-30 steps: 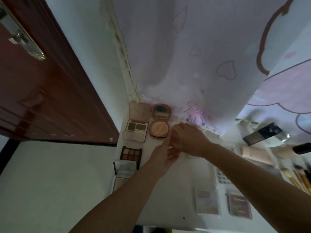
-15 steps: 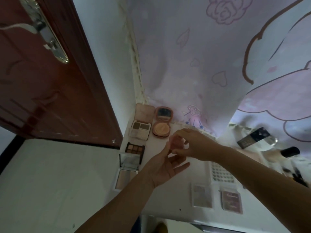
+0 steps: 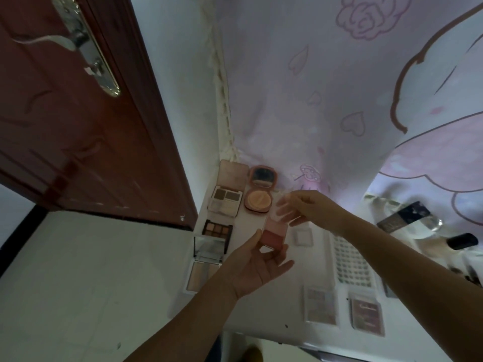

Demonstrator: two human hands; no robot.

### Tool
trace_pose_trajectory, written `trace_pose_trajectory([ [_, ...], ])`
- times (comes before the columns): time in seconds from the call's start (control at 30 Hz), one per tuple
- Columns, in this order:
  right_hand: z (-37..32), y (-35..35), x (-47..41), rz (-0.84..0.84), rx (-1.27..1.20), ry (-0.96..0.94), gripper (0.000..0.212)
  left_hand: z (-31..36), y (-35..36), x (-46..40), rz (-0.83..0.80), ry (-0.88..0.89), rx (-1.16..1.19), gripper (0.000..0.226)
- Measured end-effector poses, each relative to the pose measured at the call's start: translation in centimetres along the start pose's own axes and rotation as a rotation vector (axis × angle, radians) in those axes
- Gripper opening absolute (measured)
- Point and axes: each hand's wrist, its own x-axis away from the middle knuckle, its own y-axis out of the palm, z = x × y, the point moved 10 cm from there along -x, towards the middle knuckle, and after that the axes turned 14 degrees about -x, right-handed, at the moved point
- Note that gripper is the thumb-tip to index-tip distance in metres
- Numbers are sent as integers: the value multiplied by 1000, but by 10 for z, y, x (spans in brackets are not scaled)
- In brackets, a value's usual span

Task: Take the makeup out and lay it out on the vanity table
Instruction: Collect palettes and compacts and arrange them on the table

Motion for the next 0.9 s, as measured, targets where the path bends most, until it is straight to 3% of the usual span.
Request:
trace_pose_trajectory([
  [0.07,14,3,-4,-4,-2,14,24,-5,-12,0,34,-20,29,35],
  [0.23,28,-1,-23,80,442,-47,19,-12,-42,-5,173,-49,105,32],
  [0.37,38,9,-52,99,431,-66,14,-5,-73,-16,384,22,258,20],
  [0.5,30,27,-75,60,571,-177,21,5,-93,-18,577,95,243,12],
  [0.63,35,33,-89,15,704,-175,24,7,-90,-19,596,97,208,16],
  [0.9,26,28,-88,38,743,-207,22,12,-93,-21,605,76,147,19],
])
